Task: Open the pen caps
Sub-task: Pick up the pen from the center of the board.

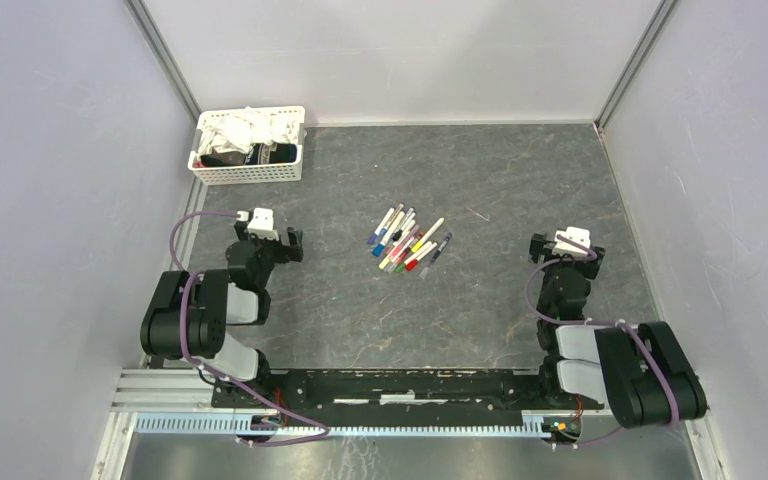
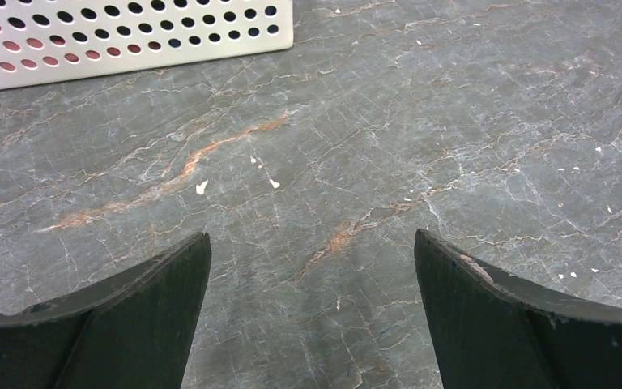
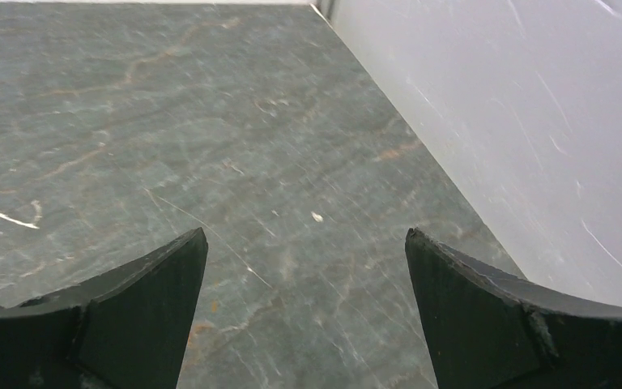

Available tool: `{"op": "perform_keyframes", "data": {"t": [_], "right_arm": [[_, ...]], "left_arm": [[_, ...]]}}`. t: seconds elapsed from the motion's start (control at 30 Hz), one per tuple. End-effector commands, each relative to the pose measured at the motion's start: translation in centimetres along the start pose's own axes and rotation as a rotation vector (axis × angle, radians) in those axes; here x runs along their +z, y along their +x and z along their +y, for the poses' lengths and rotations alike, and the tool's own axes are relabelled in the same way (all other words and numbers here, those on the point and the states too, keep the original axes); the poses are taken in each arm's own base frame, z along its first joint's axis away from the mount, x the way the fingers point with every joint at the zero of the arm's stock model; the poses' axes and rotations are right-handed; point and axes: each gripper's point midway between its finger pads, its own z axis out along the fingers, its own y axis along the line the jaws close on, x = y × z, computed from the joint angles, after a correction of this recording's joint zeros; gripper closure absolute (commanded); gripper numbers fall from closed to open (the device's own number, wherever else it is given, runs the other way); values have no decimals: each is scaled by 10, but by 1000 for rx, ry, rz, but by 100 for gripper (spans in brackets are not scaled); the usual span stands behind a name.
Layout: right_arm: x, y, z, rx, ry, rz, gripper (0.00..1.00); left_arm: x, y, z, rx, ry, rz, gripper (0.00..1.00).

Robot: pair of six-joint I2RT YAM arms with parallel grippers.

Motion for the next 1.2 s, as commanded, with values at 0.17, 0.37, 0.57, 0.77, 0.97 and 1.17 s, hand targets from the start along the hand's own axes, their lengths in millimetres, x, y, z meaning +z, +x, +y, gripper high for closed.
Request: {"op": "perform_keyframes", "data": {"t": [0.17,0.37,0.57,0.77,0.97,1.17], "right_arm": [[-6,7,-13,61,74,85,2],[15,-34,30,256,-89,136,2],[20,-44,44,397,-93,275,2],[-2,-41,125,251,-290,446,5],[-38,-20,201,210,-433,608,22],[-45,-1,230,171,-463,675,32]], "left_arm": [[7,-25,4,-38,-12,-71,0],[39,-66,13,-1,44,164,0],[25,-101,17,15,86,307,0],[-1,-126,12,-7,100,350,0],[-24,-122,14,-48,136,441,0],[-44,-129,19,-30,117,466,0]]}}
